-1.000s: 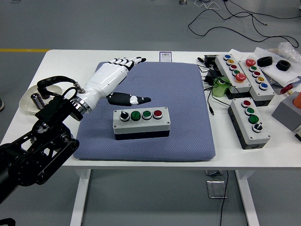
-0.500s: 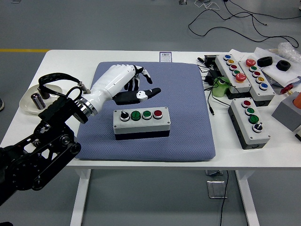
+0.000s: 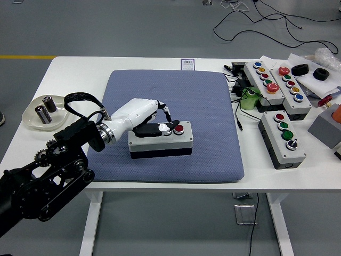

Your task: Pick up the button,place it on the desk,press the button,press the button

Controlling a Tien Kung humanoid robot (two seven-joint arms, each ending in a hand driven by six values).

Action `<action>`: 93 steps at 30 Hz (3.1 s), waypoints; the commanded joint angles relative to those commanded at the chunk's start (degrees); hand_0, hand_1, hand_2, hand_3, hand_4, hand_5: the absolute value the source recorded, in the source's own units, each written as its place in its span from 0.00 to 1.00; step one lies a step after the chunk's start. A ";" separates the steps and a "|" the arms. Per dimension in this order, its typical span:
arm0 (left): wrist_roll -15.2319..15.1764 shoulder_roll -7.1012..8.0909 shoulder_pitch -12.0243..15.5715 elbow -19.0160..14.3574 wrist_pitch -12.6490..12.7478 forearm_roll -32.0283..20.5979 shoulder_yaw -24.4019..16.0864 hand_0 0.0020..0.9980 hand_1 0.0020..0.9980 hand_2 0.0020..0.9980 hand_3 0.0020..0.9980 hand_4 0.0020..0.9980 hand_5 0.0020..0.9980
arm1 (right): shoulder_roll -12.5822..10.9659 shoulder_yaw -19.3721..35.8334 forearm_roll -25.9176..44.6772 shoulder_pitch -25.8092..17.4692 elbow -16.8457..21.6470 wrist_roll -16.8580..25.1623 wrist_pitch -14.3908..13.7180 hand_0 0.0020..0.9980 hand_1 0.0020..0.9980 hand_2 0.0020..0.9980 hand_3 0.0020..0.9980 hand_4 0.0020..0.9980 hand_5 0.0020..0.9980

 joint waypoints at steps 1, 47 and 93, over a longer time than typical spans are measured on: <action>0.04 -0.03 -0.01 0.11 -0.04 0.03 0.07 0.00 0.00 0.00 0.57 0.68 0.91 | 0.00 -0.03 0.03 -0.01 0.00 0.00 0.00 0.67 0.65 0.69 0.63 0.31 0.17; 0.15 -0.77 -0.88 -0.44 0.90 -1.44 0.97 0.00 0.00 0.00 0.57 0.68 0.90 | -0.05 0.16 -0.02 -0.09 0.00 -0.19 0.04 0.67 0.65 0.69 0.63 0.31 0.18; 0.57 -2.71 -1.33 2.63 2.76 -3.09 0.46 0.00 0.00 0.00 0.64 0.68 0.93 | -0.08 -0.55 0.83 -0.03 0.00 -0.13 0.00 0.67 0.65 0.69 0.63 0.31 0.17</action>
